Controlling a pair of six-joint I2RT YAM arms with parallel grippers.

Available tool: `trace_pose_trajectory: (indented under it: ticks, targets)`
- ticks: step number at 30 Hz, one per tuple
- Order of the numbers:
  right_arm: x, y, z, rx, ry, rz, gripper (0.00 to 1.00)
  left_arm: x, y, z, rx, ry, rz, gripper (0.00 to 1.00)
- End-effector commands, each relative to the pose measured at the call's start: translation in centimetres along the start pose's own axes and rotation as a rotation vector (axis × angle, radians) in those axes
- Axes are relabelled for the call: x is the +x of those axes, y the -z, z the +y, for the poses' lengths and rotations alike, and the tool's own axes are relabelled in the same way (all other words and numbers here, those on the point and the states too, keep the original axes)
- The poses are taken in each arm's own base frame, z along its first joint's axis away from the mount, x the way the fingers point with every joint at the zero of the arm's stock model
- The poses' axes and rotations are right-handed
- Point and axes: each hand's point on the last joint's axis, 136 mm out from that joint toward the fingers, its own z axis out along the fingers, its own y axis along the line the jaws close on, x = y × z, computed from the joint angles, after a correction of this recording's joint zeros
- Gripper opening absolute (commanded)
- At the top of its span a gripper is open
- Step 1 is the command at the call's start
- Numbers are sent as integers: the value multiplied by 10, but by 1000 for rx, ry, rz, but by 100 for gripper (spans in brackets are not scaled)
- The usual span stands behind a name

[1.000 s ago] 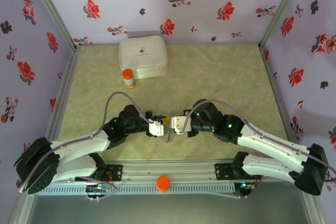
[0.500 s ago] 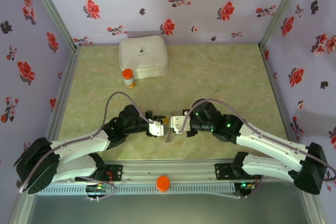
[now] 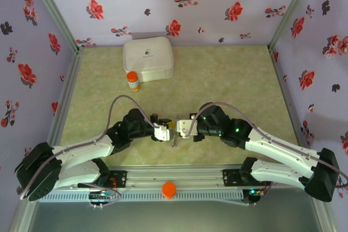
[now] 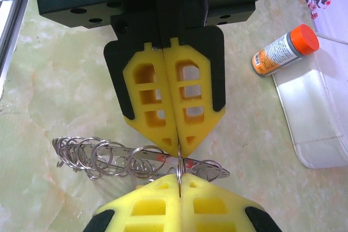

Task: Put the keys on the keyring

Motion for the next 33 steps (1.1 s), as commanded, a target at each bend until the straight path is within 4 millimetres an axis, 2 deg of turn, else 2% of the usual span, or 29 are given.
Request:
trace_pose_trajectory:
  ticks: [1, 16, 28, 33]
  targets:
    - [-2, -4, 1, 5, -18, -15, 0, -13, 1, 12, -39, -36, -37, 0]
    - [4, -13, -4, 29, -28, 14, 0, -15, -1, 14, -40, -45, -45, 0]
    - [5, 4, -3, 66, 0, -5, 0, -11, -4, 12, -29, -50, -33, 0]
    - [7, 0, -3, 58, -1, 8, 0, -13, -4, 13, -32, -55, -36, 0]
